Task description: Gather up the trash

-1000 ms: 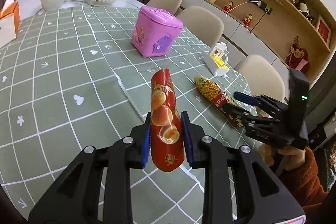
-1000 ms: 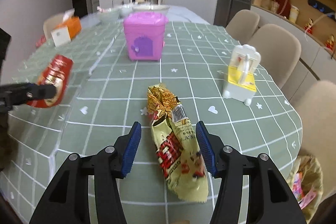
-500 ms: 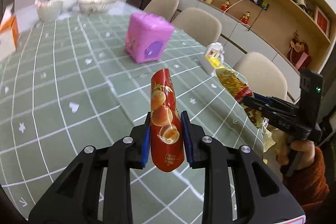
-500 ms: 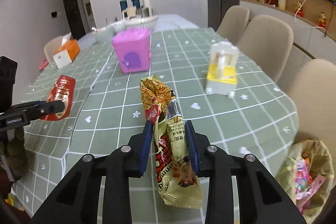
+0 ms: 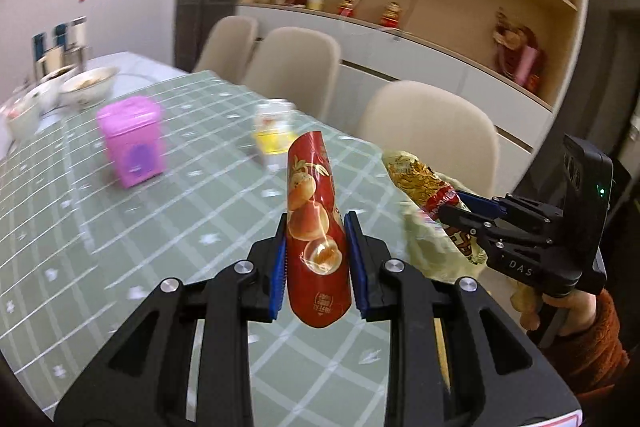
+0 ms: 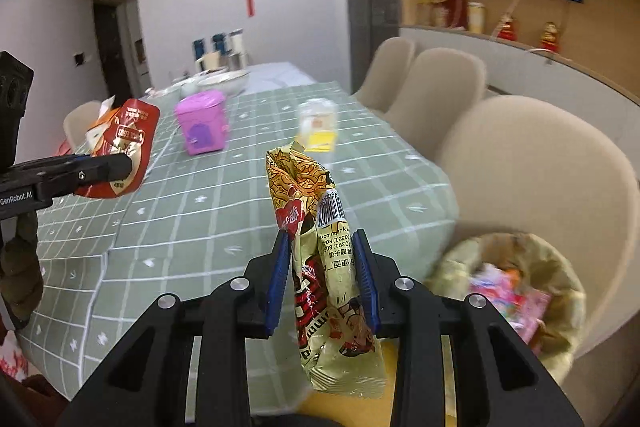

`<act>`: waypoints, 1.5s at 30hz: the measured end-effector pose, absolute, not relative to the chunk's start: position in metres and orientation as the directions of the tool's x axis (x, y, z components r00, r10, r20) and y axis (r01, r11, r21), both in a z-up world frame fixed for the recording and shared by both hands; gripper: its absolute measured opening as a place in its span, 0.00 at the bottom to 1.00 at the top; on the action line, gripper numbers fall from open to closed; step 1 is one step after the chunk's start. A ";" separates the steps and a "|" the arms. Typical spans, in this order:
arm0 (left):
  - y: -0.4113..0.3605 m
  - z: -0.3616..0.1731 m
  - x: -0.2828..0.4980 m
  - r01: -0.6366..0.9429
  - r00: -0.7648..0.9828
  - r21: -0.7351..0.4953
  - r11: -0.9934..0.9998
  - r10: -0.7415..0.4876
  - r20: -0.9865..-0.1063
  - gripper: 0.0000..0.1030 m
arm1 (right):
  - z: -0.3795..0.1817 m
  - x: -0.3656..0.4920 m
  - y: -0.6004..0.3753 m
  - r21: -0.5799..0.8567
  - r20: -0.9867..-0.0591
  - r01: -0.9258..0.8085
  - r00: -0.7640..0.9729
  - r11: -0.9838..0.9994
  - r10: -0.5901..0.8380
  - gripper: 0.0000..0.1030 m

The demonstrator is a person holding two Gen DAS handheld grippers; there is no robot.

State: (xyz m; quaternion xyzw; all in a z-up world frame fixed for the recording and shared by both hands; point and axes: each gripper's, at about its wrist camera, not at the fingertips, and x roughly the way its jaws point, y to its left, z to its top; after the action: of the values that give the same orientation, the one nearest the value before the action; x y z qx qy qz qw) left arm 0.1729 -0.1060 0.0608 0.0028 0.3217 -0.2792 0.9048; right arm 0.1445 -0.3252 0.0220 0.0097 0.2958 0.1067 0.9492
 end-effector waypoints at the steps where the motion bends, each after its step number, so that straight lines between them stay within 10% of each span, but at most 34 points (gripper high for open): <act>1: -0.118 0.061 0.173 0.522 0.626 -0.178 0.834 -0.517 -0.584 0.24 | 0.024 0.139 -0.338 0.073 -0.551 -0.172 0.814 0.982 0.183 0.30; 25: -0.418 -0.053 0.258 0.688 0.249 -0.300 0.660 -0.604 -0.757 0.24 | -0.025 0.102 -0.567 0.174 -0.575 0.243 0.812 0.954 -0.102 0.30; 27: -0.432 -0.060 0.263 0.699 0.221 -0.311 0.644 -0.608 -0.763 0.35 | -0.034 0.103 -0.578 0.198 -0.583 0.253 0.807 0.947 -0.094 0.30; 35: -0.422 -0.044 0.272 0.674 0.305 -0.267 0.688 -0.589 -0.748 0.55 | -0.055 0.119 -0.582 0.234 -0.597 0.240 0.800 0.942 -0.055 0.30; 45: -0.341 -0.007 0.240 0.626 0.411 -0.241 0.742 -0.576 -0.706 0.55 | -0.067 0.190 -0.545 0.144 -0.630 0.130 0.777 0.981 -0.011 0.31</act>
State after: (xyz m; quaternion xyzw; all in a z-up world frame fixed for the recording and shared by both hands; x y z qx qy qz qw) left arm 0.2400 -0.3408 -0.0074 0.0302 0.4078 -0.3581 0.8394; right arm 0.1899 -0.5451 -0.0669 0.0899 0.3321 -0.0375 0.9382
